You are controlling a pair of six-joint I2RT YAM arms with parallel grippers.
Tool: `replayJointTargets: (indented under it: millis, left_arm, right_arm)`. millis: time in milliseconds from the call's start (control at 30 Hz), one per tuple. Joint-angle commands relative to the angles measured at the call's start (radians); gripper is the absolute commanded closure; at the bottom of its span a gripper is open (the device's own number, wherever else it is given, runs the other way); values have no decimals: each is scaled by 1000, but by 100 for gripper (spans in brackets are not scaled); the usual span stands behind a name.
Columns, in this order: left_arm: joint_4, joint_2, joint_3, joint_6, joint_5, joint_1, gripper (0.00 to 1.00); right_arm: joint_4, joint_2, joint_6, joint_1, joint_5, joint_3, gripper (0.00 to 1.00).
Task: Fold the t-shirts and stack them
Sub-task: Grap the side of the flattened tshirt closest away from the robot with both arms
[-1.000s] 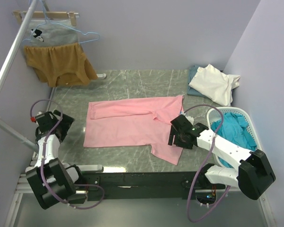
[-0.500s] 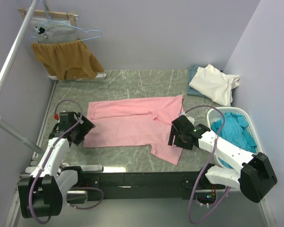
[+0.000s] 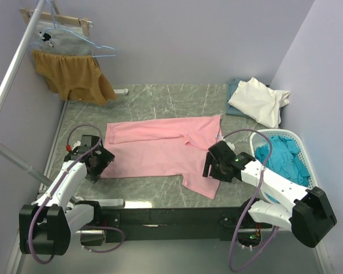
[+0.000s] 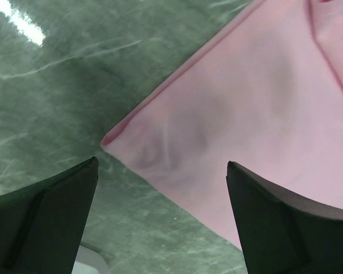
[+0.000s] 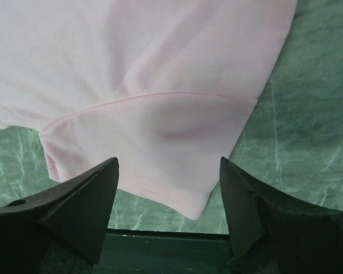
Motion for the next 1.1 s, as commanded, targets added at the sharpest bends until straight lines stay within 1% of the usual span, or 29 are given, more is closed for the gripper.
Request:
replayJointTargets:
  millis: [0,67,200,333,400,500,533,567,600,633,667,733,833,1000,1067]
  left_arm:
    - [-63,14,21,-75,-37,-16,1]
    - [-22,39,-10,-86,-6,-16,1]
    - [43,47,-99,-107,5,-16,1]
    - [73,10,-131,-115,-18,-16,7]
    - [86,-8,-145,-127,-37,-16,13]
    - [98,-27,-154,-118,-55,-16,33]
    - [99,-33,-156,-109,-58,-16,43]
    - [98,-38,-159,-109,-64,-16,49]
    - [99,-42,-163,-107,-66,-16,58]
    - [112,-53,-168,-103,-64,-16,73]
    - [115,-56,-180,-103,-63,-16,79]
    - [136,-64,-191,-100,-57,-16,87]
    - [158,-62,-213,-92,-38,-16,98]
    - [184,-64,-216,-70,-26,-16,99]
    - [187,-77,-213,-61,-24,-16,99]
  right_arm:
    - [26,-16,-12,-5,-15,-14,22]
    - [26,-24,-13,-3,-17,-17,22]
    - [29,-19,-13,-5,-24,-23,22]
    - [36,-15,-3,-5,-26,-43,22]
    - [33,-21,8,-5,-23,-54,24]
    - [7,-47,31,-5,-23,-67,26]
    - [-5,-55,46,-5,-23,-70,26]
    - [-34,-65,54,-3,-24,-78,26]
    - [-45,-90,65,-5,-37,-87,26]
    - [-46,-107,85,-5,-55,-98,27]
    - [-55,-122,97,-3,-67,-118,28]
    - [-65,-163,131,-2,-80,-136,30]
    - [-69,-183,155,-3,-80,-158,31]
    - [6,-127,172,-3,-107,-190,32]
    - [61,-111,177,-2,-112,-202,35]
